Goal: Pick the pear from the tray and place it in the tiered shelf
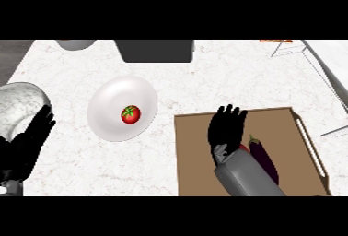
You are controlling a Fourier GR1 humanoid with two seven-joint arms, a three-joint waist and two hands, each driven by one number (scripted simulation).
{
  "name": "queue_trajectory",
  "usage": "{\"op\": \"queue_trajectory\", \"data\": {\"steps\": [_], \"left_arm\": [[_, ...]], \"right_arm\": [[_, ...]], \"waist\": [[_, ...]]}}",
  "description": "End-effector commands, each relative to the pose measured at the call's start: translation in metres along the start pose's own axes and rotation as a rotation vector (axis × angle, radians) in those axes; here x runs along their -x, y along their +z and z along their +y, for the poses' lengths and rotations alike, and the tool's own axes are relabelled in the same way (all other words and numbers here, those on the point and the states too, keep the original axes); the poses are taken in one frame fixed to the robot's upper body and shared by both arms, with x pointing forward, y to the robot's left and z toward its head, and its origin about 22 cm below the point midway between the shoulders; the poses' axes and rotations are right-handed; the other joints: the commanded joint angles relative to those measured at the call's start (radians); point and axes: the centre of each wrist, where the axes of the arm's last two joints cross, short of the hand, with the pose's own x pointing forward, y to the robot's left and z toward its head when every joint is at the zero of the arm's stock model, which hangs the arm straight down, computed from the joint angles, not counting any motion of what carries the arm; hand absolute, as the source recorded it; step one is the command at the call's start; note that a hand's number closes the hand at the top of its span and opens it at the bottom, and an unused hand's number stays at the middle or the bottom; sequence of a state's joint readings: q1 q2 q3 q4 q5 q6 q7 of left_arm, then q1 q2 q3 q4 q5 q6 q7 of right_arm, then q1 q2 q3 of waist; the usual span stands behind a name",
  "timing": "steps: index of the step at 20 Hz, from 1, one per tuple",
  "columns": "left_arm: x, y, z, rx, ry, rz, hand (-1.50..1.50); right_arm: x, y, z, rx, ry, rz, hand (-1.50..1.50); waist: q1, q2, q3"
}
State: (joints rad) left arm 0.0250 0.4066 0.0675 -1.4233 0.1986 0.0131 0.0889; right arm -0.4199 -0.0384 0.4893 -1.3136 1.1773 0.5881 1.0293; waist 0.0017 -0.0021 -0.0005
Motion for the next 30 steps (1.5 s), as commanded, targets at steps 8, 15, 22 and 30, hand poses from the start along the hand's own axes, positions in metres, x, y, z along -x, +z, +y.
{"op": "queue_trajectory", "data": {"steps": [8,15,22,30], "left_arm": [[0.007,0.004,0.012,-0.008,-0.013,-0.005,0.00],[-0.001,-0.007,-0.001,0.000,0.000,-0.003,0.00],[-0.004,-0.005,-0.009,0.007,0.002,-0.016,0.00],[0.001,-0.012,0.009,0.004,0.000,-0.018,0.00]], "right_arm": [[0.012,-0.009,0.031,-0.025,0.075,0.114,-1.50],[0.017,-0.029,0.027,-0.061,0.049,0.125,-1.50],[0.031,-0.034,0.049,-0.061,0.045,0.097,1.50],[0.018,-0.019,0.040,0.041,0.114,0.047,1.50]], "waist": [[0.000,0.002,0.001],[0.000,0.003,0.001],[0.000,0.002,0.001],[0.001,0.002,0.000]]}}
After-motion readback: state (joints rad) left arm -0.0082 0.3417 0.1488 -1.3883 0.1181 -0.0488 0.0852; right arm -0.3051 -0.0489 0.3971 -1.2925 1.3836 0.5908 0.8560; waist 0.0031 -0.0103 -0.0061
